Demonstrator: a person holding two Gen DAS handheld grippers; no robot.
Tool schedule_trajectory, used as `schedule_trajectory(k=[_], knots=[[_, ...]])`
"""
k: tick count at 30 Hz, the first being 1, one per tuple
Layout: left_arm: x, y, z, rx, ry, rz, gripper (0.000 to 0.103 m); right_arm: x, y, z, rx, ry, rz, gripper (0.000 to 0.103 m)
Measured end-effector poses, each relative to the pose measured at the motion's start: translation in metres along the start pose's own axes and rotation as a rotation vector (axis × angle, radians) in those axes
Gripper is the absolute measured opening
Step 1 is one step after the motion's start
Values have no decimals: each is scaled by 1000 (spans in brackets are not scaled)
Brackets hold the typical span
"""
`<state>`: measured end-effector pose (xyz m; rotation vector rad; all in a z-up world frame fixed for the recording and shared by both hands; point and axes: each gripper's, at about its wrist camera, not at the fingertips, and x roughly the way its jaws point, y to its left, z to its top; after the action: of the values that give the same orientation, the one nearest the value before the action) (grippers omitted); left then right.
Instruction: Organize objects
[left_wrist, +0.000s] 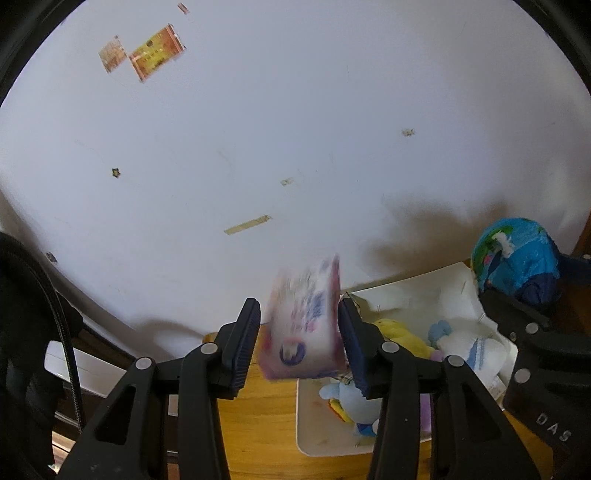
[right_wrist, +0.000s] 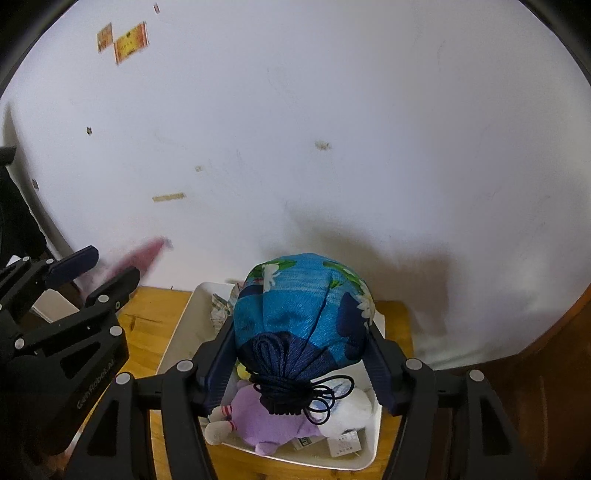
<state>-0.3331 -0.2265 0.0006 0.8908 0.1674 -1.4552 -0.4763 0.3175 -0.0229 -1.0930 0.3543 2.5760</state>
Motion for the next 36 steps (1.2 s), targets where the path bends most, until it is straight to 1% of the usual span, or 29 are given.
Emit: schedule_trajectory(k=[1,3,4,6,8,9,14,18,22,29,36], knots=[[2,0,0,0,8,-4,52,1,0,-3,-3,9,-2,67],[7,0,0,-10,27,-25,67,4,1,-3,-9,16,-3,68],[9,3,0,-26,34,-35,69,4,2,-4,-14,12,-11,68],[11,7,0,-40,48,-50,77,3,3,-5,-18,3,-15,69],[13,10,-1,-55,69,-66,79,2,1,-7,-6,4,3,74],[14,13,-2,-62,79,-65,79,0,0,-8,3,3,14,76],[10,14,-11,-83,94,-47,79,-8,-3,-20,6,5,39,76],[10,19,-18,-98,105,-55,79,-22,1,-36,7,11,61,76],[0,24,-28,-102,107,-52,79,-35,4,-50,-3,16,66,76],[-38,35,-51,-120,95,-93,79,-69,13,-76,0,10,97,76],[-83,48,-75,-121,56,-98,79,-108,28,-106,-6,-6,138,76]])
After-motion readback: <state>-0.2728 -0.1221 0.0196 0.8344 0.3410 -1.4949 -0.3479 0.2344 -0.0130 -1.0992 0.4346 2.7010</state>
